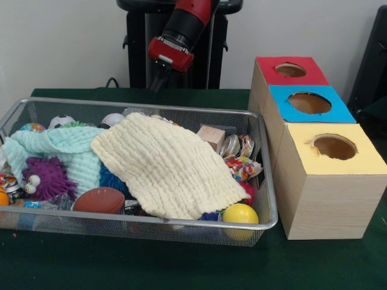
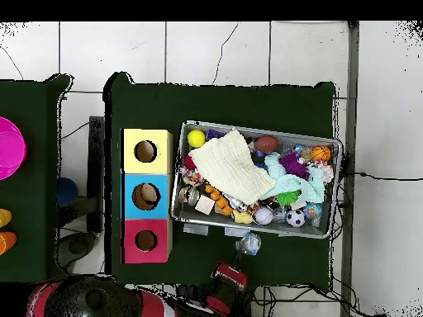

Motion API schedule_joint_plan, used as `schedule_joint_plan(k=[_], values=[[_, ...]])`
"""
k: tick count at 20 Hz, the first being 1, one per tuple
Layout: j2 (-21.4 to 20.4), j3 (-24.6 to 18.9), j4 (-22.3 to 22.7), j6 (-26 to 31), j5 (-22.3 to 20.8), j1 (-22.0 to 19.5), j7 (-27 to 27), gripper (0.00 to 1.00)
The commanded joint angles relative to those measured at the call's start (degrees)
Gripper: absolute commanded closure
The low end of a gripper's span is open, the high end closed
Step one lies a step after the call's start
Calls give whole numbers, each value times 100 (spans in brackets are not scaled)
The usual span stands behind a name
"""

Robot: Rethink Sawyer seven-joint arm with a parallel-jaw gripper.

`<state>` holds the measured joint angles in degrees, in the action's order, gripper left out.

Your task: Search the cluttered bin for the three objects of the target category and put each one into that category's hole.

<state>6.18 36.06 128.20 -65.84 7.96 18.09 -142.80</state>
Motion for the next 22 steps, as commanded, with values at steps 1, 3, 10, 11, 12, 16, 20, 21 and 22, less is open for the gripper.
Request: schedule_joint_plan(k=[1,3,10,11,12,16,20,21,22], values=[[571,-740,-249,208,-238,-261,-691,100],[536,-793,-311,259,-363,-397,-744,100],[485,-817,-376,270,-535,-470,-638,0],[490,-819,-386,252,-559,-480,-641,0],[487,-827,-403,258,-604,-506,-640,0],[492,-888,-504,264,-860,-642,-672,0],[510,-1074,-869,605,-1569,-1058,-636,0],[520,-1096,-937,676,-1676,-1115,-597,0],[521,-1135,-1011,793,-1810,-1196,-570,0]])
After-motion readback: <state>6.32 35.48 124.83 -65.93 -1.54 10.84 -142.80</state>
